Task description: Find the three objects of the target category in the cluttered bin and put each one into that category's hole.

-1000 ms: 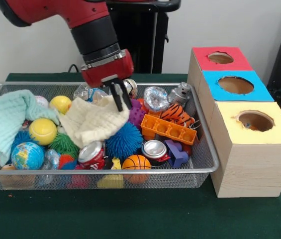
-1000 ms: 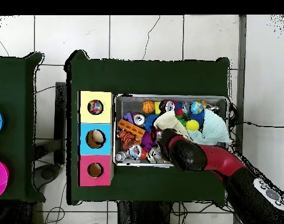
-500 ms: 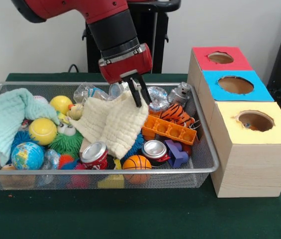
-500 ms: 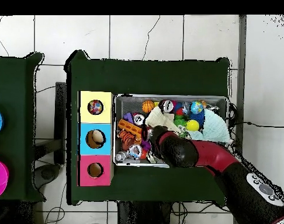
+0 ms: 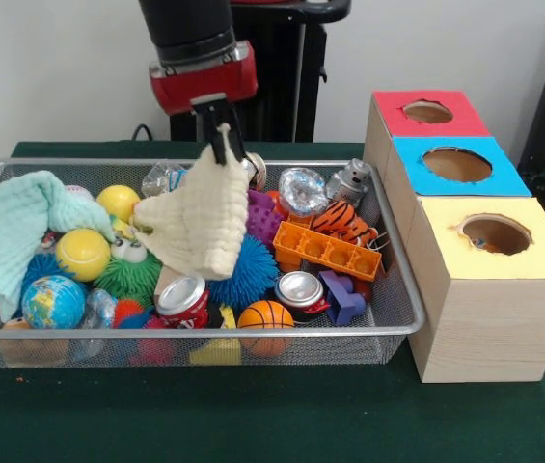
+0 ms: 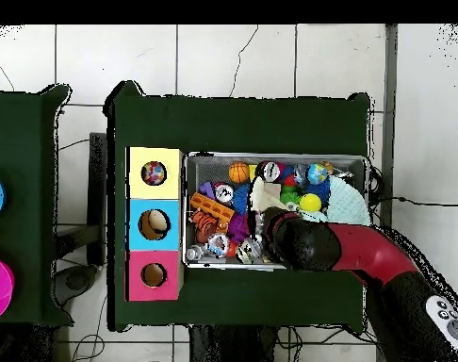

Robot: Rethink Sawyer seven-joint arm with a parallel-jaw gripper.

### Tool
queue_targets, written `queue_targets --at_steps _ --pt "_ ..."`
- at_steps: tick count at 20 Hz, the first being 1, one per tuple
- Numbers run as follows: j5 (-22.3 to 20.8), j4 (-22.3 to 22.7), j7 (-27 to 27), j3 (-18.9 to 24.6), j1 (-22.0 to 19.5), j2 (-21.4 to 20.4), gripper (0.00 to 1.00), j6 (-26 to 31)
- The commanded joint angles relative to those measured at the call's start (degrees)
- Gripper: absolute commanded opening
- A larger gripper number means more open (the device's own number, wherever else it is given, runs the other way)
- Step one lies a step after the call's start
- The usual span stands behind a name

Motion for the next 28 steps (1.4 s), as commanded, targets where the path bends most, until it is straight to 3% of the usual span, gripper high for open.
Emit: queue_targets --at_steps 1,13,23,28 --pt "-4.80 -8.34 0.00 -7.79 1.89 -8.63 0.00 10.69" --pt "-14.12 -10.14 0.26 -12.63 -0.15 -6.10 0.00 2.90" --pt "-24.14 -14.11 6.07 -20.86 3.27 -2.59 0.00 -3.33" --pt "-25.37 -16.67 6.23 -24.05 4.28 -2.54 0.00 -3.15"
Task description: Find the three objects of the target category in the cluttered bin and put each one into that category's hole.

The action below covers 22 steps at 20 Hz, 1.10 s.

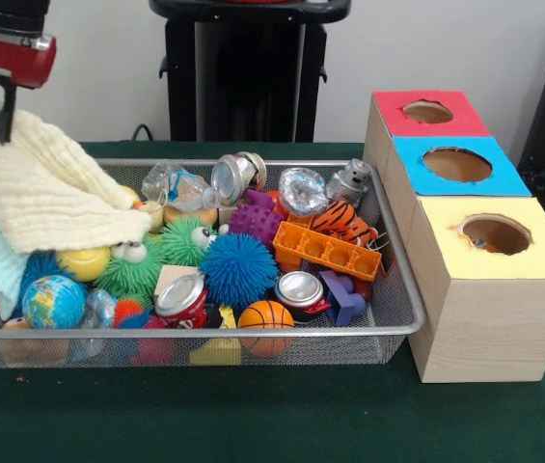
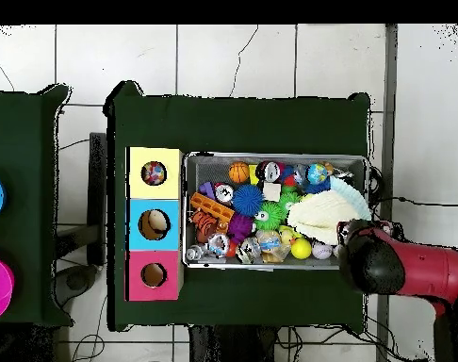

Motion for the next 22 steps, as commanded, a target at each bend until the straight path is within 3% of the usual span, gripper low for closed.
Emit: queue_targets --at_steps 1,5,12,18,22 --pt "-4.91 -5.21 5.85 -5.67 1.56 1.56 0.00 -1.27" --pt "-3.95 -5.34 4.43 -5.87 0.87 1.82 0.00 -1.28" --pt "-4.60 -5.45 3.86 -5.47 -1.39 7.88 0.00 -8.48" --pt "-3.75 -2.95 0.22 -0.83 -6.34 11.83 0.00 -13.67" --pt "-4.31 -2.87 0.74 -1.02 -6.06 14.95 0.00 -16.17"
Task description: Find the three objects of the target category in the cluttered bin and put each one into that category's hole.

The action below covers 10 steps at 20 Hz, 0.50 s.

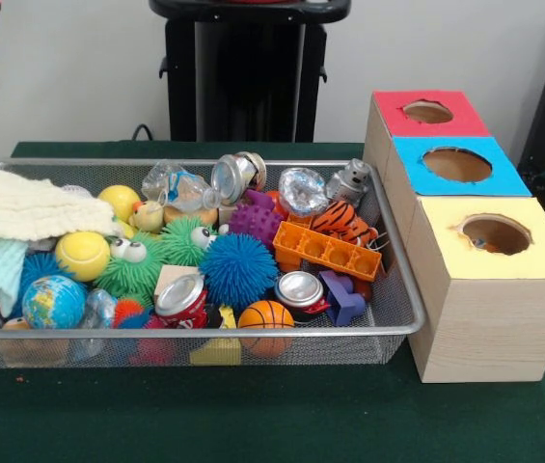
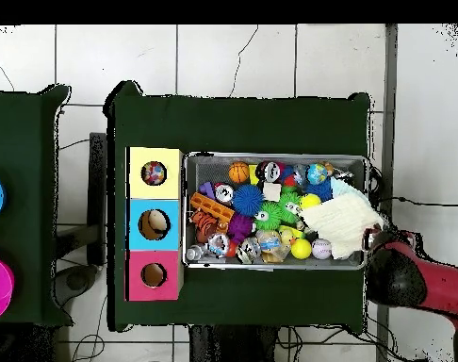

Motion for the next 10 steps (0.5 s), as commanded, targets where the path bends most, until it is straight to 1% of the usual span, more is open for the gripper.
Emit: queue_targets --at_steps 1,2,4,7,10 --pt "-3.06 0.75 0.77 3.95 -1.01 7.46 0.00 -3.73" --pt "-2.98 1.02 1.00 3.71 -0.56 7.81 0.00 -3.80" --pt "-2.68 1.26 2.67 2.03 1.69 8.03 0.00 -4.15" --pt "-1.76 2.55 4.55 1.63 3.25 8.69 0.00 -5.73" --pt "-0.49 3.79 6.65 0.72 5.80 8.02 0.00 -6.22"
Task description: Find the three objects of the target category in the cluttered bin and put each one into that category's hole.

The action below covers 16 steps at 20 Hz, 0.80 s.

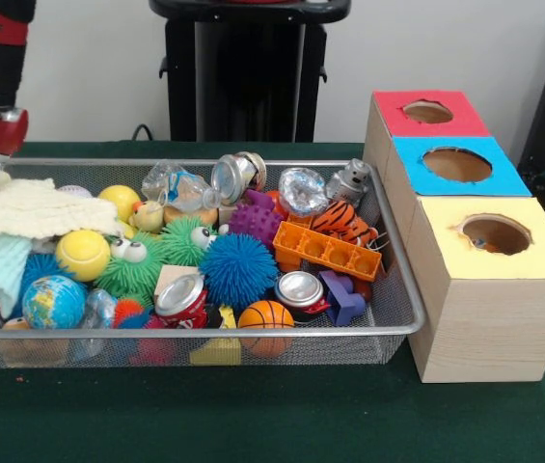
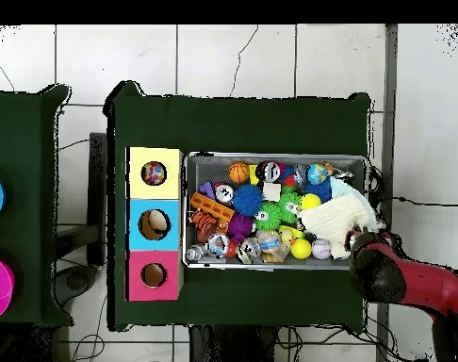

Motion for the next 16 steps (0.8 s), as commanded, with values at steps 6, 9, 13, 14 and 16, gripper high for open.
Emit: queue_targets --at_steps 6,9,13,14,16 --pt "1.94 4.62 7.78 2.49 7.29 2.36 0.00 -2.52" --pt "1.87 4.73 6.00 5.38 5.64 4.73 0.00 -3.25" --pt "1.23 4.70 2.71 9.65 2.60 7.81 0.00 -2.88" --pt "0.83 4.83 1.85 10.91 1.34 8.61 0.00 -3.00" --pt "-0.33 5.18 -0.72 14.20 -1.95 10.60 0.00 -2.92"
